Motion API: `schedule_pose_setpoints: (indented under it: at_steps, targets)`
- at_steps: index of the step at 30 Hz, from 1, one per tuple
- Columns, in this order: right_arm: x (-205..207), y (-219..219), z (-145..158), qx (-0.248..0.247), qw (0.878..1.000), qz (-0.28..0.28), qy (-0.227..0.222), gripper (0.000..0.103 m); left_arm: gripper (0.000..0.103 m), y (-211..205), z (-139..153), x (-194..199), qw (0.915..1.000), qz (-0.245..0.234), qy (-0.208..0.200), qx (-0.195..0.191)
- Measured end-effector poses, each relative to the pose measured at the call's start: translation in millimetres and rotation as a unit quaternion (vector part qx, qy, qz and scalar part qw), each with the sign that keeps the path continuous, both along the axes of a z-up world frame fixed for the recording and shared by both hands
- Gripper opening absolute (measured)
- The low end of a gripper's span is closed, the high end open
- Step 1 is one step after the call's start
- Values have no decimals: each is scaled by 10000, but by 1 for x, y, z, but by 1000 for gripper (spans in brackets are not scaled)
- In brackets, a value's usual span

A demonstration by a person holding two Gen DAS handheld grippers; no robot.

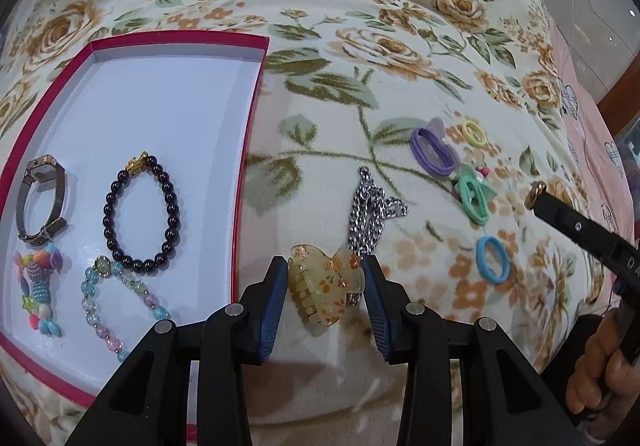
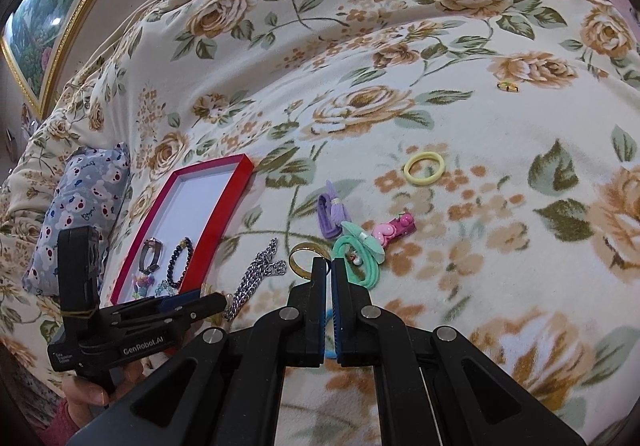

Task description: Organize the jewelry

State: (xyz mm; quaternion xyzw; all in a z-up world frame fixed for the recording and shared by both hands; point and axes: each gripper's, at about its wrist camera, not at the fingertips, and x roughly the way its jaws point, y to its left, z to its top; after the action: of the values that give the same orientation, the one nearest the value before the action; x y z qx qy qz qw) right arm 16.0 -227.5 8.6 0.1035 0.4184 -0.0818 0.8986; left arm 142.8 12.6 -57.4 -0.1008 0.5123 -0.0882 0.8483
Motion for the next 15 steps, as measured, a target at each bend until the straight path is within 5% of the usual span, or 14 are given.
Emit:
schedule_pose_setpoints:
  at_steps: [15]
  targets:
    - [9,28,-1,11,9995,316,-4,2,35,26,40,-28,9970,299,-712,81]
